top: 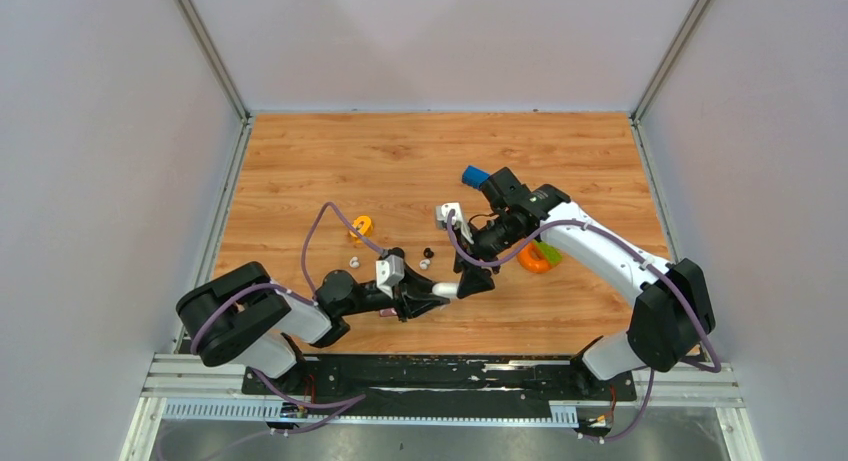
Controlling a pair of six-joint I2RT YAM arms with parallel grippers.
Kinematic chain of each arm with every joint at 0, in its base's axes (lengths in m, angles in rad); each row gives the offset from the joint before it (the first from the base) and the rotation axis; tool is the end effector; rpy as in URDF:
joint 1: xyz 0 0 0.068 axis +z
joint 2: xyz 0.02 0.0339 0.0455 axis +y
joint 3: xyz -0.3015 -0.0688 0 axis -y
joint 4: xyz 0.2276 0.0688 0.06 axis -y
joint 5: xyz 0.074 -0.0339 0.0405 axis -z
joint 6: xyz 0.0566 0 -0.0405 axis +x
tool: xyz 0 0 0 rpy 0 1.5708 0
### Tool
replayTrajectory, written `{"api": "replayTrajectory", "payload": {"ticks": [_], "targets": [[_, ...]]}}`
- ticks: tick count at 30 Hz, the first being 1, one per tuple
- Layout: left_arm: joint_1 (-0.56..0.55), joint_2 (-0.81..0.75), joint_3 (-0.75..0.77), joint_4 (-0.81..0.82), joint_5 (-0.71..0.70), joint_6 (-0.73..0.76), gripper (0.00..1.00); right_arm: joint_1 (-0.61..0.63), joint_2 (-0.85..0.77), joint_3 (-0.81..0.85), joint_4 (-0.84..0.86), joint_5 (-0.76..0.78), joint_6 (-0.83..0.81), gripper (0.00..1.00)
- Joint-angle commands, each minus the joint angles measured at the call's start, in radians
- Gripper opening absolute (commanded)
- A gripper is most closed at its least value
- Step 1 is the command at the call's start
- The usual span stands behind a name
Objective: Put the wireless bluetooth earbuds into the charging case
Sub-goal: Open the charging case.
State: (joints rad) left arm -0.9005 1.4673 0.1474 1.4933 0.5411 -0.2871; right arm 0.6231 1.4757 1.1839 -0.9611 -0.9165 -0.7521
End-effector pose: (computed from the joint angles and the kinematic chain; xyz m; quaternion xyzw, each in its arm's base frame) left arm 0.1164 -0.1938 0.2289 0.3822 0.5291 -0.5553 0.5153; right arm 0.1853 0.1885 0.3026 -0.6161 0.6399 0.4267 0.1698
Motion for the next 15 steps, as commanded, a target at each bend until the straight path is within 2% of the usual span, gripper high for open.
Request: {"api": "replayTrajectory", "payload": {"ticks": [1, 15], "targets": [[-0.007, 0.01, 0.036, 0.113, 0.051, -0.004, 0.0, -0.006, -0.018, 0.03, 0.084, 0.036, 0.038, 0.65], [-0.026, 0.017, 0.057, 0.046, 0.057, 0.023, 0.0, -0.034, -0.077, 0.016, 0.129, 0.048, 0.065, 0.63]]}}
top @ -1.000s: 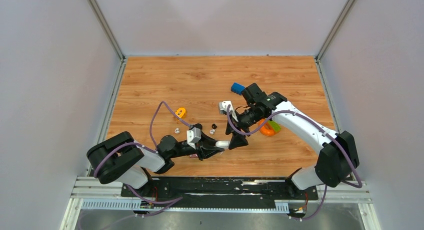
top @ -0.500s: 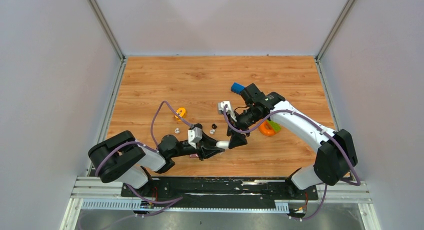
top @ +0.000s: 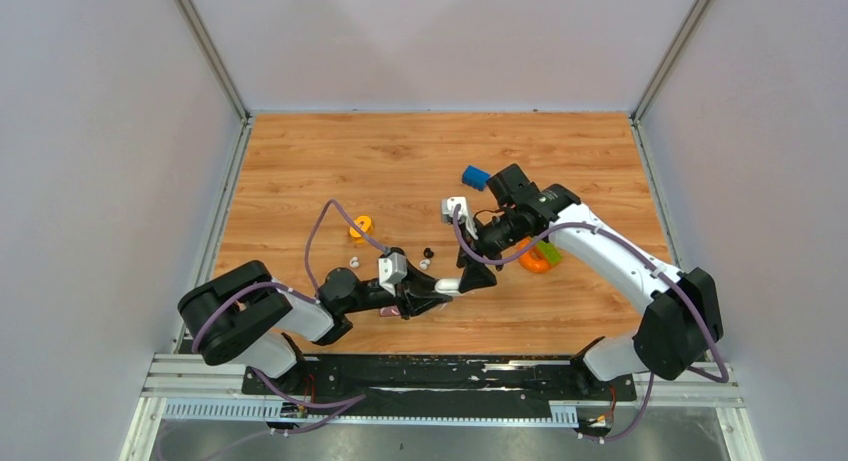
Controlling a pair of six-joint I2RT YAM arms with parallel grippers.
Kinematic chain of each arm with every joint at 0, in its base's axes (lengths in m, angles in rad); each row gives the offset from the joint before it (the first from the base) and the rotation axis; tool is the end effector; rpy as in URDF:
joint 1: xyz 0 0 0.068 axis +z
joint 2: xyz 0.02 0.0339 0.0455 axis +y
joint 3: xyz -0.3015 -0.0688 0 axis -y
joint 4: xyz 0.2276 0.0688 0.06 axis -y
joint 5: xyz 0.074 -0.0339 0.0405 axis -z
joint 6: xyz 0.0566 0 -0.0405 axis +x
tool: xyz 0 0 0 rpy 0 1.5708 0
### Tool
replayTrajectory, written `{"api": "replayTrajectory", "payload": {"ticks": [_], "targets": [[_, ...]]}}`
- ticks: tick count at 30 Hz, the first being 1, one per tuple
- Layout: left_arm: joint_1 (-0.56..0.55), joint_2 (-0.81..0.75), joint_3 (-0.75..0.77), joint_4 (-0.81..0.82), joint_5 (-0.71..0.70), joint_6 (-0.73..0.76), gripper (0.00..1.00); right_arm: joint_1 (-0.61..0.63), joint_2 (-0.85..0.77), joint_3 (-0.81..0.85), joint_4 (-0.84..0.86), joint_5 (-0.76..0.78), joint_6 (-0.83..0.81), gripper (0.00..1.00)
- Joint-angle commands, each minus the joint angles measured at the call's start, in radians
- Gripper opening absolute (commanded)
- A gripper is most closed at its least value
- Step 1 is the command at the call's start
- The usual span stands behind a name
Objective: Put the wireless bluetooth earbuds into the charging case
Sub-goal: Open the charging case, then pick up the earbud from the center of the board.
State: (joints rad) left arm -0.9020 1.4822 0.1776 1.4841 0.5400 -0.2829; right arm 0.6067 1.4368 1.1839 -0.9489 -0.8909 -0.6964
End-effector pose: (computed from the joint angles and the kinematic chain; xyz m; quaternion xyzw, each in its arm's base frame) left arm 0.1208 -0.1998 0.2319 0.3832 0.5259 -0.5549 0.5183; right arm 0.1841 0.1813 0.3112 -0.6008 0.6574 0.4157 0.1844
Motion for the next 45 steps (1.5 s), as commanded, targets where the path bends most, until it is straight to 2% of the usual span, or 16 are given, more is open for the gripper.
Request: {"api": "replayTrajectory", "payload": {"ticks": [1, 14, 20, 24, 31, 35, 41, 45], "targets": [[-0.025, 0.005, 0.028, 0.054, 0.059, 0.019, 0.0, -0.02, -0.043, 0.016, 0.122, 0.023, 0.013, 0.63], [-0.026, 0.02, 0.032, 0.058, 0.051, 0.017, 0.0, -0.03, -0.069, 0.016, 0.115, 0.004, 0.001, 0.62], [-0.021, -0.004, 0.019, 0.031, -0.031, 0.028, 0.0, -0.074, -0.129, 0.076, 0.013, -0.153, -0.053, 0.64], [-0.001, -0.088, -0.007, -0.045, -0.113, 0.057, 0.0, -0.128, -0.167, 0.08, 0.03, -0.155, -0.057, 0.64], [0.011, -0.297, -0.068, -0.145, -0.301, 0.085, 0.0, -0.158, -0.079, 0.077, 0.101, -0.108, -0.06, 0.58], [0.011, -0.494, -0.071, -0.36, -0.432, 0.085, 0.0, -0.168, 0.009, 0.13, 0.109, -0.065, -0.141, 0.48], [0.011, -0.893, -0.079, -0.749, -0.609, 0.121, 0.0, -0.157, 0.135, 0.158, 0.279, -0.051, -0.147, 0.4], [0.011, -1.076, -0.164, -0.797, -0.677, 0.143, 0.0, -0.125, 0.308, 0.272, 0.228, -0.044, -0.211, 0.37]]}}
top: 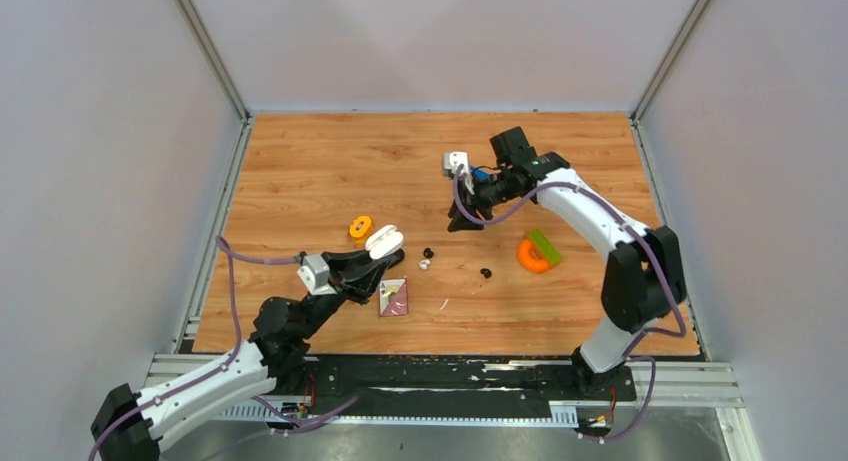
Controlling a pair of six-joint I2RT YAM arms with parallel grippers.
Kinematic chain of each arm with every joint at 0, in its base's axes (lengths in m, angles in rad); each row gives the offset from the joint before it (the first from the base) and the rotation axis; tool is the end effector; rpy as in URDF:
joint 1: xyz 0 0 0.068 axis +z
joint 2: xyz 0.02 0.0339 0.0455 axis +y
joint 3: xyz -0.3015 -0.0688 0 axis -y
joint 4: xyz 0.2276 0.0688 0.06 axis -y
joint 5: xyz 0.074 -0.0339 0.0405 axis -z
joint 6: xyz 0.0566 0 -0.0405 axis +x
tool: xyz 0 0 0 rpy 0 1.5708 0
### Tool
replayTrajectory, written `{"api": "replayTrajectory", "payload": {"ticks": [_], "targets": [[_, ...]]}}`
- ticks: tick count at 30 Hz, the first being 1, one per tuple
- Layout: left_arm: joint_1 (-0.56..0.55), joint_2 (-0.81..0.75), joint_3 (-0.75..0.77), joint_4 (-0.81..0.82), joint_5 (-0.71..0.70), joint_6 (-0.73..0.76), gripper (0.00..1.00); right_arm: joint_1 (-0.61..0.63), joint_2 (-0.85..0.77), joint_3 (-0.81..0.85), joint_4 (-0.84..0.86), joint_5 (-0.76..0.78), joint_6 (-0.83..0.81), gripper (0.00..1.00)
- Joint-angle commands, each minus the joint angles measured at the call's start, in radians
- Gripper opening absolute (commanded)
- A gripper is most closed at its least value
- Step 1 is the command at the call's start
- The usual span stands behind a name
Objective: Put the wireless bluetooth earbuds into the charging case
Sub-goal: Pick up the earbud from the center of the board.
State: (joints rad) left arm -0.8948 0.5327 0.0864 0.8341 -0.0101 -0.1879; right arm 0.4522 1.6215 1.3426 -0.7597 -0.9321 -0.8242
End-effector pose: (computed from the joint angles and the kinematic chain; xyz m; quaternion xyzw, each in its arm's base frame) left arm 0.0708 -0.0873 0.2719 0.1891 0.5246 -0.4253 0.7129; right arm 0.2727 0.1830 0.3168 -0.6084 0.6219 0.3826 0.3110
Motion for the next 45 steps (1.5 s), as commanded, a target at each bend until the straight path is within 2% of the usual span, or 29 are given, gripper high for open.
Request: {"api": "replayTrajectory", "payload": {"ticks": [1, 5, 11, 23, 45], "targets": [[0.004, -0.158, -0.102, -0.145, -0.132, 0.051, 0.0, 0.04, 0.16, 0.141, 0.02, 0.005, -0.101, 0.37], [0.004, -0.231, -0.122, -0.153, -0.118, 0.061, 0.0, 0.076, 0.302, 0.223, -0.012, 0.037, -0.148, 0.36], [0.004, -0.235, -0.124, -0.153, -0.107, 0.072, 0.0, 0.102, 0.454, 0.332, -0.05, 0.08, -0.19, 0.35], [0.004, -0.169, -0.116, -0.101, -0.052, 0.07, 0.0, 0.166, 0.517, 0.342, -0.147, 0.088, -0.297, 0.39], [0.004, -0.133, -0.114, -0.078, -0.025, 0.068, 0.0, 0.214, 0.592, 0.379, -0.154, 0.136, -0.279, 0.41]]}}
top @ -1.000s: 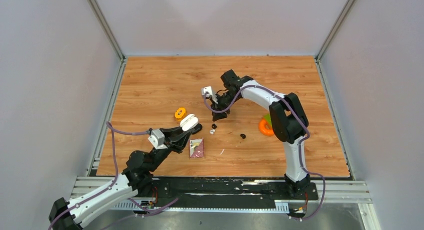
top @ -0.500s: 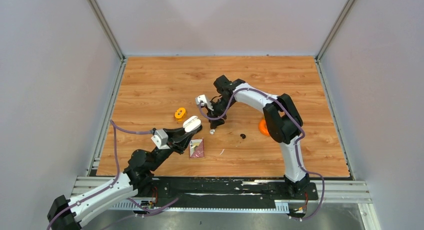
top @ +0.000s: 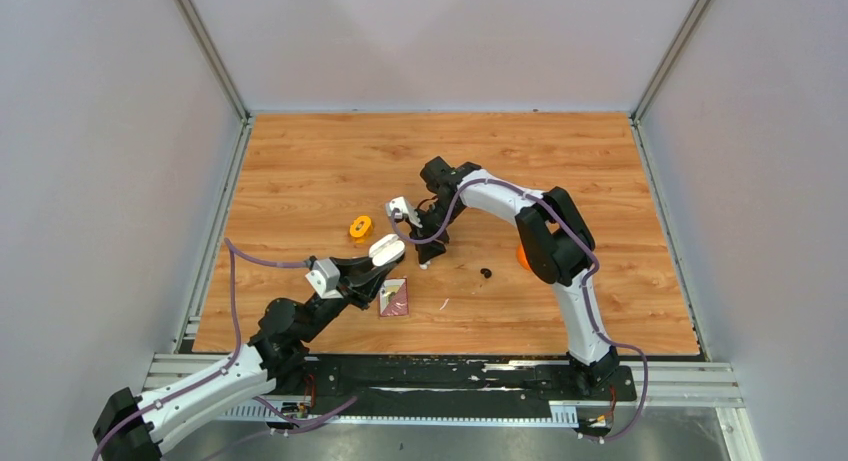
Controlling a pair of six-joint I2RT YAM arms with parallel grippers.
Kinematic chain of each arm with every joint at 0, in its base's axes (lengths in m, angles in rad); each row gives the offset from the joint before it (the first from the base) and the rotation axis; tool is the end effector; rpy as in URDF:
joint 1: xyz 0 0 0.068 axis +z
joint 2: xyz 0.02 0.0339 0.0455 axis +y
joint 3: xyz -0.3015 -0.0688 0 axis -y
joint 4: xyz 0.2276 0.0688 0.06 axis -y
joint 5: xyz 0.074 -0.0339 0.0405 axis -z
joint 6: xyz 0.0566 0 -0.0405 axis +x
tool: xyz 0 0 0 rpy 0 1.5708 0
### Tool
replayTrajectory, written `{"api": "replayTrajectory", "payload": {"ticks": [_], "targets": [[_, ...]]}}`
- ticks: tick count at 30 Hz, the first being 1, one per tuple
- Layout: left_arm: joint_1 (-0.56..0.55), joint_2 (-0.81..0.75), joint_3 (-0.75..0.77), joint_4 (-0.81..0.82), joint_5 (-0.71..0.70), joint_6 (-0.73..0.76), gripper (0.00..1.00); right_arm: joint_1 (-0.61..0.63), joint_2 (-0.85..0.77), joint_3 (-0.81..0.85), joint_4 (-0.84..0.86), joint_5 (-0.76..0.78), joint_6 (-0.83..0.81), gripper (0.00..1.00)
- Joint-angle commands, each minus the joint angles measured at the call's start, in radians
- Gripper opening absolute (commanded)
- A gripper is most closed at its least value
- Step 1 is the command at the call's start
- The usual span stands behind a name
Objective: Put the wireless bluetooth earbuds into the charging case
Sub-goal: Pick up the earbud from the center of the board.
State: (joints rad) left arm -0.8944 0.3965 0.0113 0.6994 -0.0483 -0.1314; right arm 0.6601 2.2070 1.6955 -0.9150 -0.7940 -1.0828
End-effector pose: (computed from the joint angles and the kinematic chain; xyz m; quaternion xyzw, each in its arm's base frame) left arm 0.0644 -0.0759 0.2404 0.2006 0.5526 -0.3845 0.7117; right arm 0.3254 0.3037 0.1844 -0.7219 0.5708 0.3631 0.1459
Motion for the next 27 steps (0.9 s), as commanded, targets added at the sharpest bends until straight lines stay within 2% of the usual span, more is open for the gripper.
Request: {"api": "replayTrajectory", "payload": {"ticks": [1, 14, 27], "targets": [[0.003, 0.004, -0.039, 0.057, 0.013, 0.012, 0.0, 0.006, 0.005, 0.021, 0.003, 0.003, -0.024, 0.41], [0.003, 0.032, -0.033, 0.066, 0.024, 0.008, 0.01, 0.006, -0.019, -0.054, 0.027, 0.05, -0.036, 0.42], [0.003, 0.046, -0.028, 0.069, 0.034, 0.007, 0.01, 0.009, -0.076, -0.103, -0.022, 0.008, -0.067, 0.42]]}}
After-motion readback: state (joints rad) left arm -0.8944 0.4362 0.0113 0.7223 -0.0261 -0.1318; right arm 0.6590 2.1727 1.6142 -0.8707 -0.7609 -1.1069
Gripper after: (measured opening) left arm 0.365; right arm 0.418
